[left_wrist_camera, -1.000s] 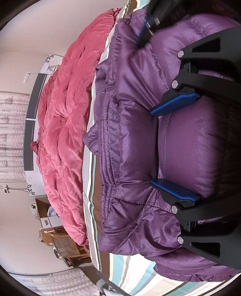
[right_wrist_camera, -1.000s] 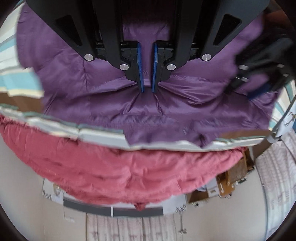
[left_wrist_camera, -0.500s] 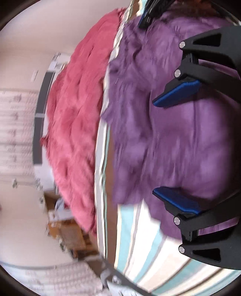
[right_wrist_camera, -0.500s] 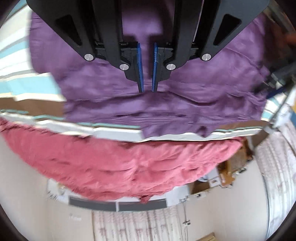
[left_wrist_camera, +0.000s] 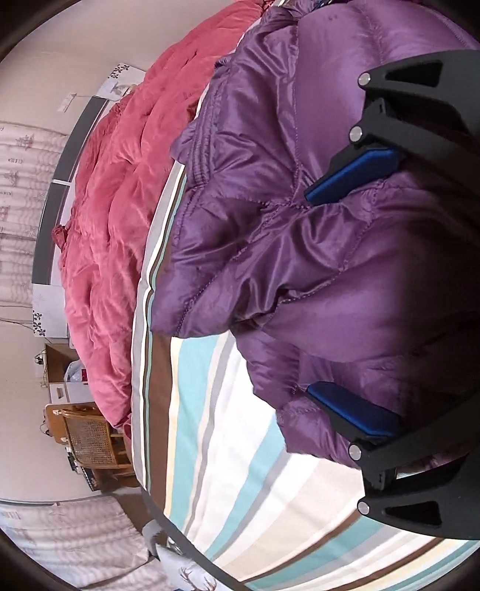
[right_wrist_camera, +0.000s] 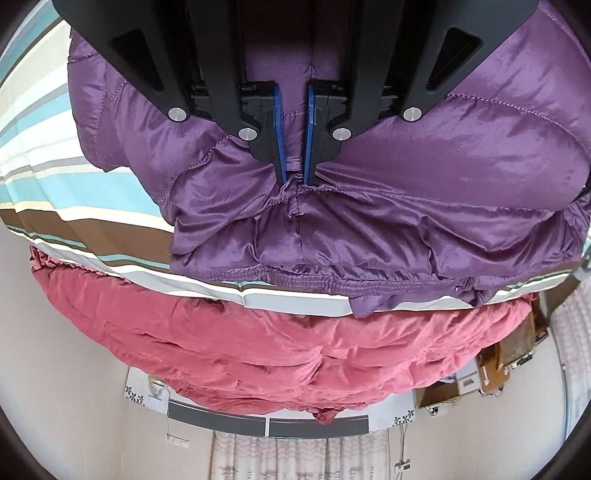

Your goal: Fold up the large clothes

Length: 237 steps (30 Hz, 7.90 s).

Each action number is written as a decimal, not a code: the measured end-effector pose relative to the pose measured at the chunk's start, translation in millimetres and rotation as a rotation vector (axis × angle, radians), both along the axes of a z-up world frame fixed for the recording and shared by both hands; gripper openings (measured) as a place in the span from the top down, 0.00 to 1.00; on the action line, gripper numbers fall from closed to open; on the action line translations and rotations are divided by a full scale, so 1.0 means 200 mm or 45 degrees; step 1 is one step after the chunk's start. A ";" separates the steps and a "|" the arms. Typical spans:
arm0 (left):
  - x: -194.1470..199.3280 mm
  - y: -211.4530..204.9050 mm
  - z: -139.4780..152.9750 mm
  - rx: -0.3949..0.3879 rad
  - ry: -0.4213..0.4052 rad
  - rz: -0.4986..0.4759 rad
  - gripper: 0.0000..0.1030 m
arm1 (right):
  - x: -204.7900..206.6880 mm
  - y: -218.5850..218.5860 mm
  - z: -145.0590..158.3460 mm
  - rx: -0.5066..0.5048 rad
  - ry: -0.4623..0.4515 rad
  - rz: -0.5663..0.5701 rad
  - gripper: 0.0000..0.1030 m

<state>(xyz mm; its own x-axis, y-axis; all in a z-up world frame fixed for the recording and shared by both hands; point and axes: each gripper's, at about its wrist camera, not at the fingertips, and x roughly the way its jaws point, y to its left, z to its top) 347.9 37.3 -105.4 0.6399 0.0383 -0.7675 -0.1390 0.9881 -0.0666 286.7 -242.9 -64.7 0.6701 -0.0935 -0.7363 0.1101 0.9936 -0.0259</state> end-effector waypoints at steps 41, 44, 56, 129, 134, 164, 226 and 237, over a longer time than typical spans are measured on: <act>-0.72 0.15 -0.14 -0.727 -0.110 0.152 0.24 | -0.55 0.36 0.23 0.221 -0.050 0.214 0.91; -0.72 0.12 -0.14 -0.706 -0.118 0.155 0.22 | -0.54 0.36 0.21 0.217 -0.043 0.215 0.91; -0.71 0.11 -0.18 -0.805 -0.176 0.212 0.32 | -0.55 0.34 0.18 0.233 -0.025 0.225 0.91; -1.01 -0.83 0.66 0.128 -0.645 -0.629 0.81 | -1.08 -0.39 0.17 0.743 -0.248 -0.180 0.91; -1.01 -0.99 0.64 0.142 -0.608 -0.713 0.81 | -1.18 -0.59 0.14 0.729 -0.245 -0.327 0.91; -1.18 -1.39 0.35 0.226 -0.288 -1.080 0.81 | -1.31 -0.79 0.02 0.776 -0.220 -0.501 0.91; -0.83 -1.00 0.51 0.069 -0.260 -0.795 0.30 | -0.68 -0.35 0.51 0.346 -0.271 -0.122 0.62; -0.82 -1.03 0.49 0.074 -0.263 -0.788 0.30 | -0.47 -0.40 0.11 0.226 -0.108 -0.154 0.71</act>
<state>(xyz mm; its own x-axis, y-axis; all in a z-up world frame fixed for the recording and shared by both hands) 183.8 -169.1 -8.3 0.6911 -0.3467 -0.6342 0.4664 0.8842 0.0248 193.4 -322.8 -42.6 0.7220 -0.0508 -0.6900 0.2227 0.9613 0.1622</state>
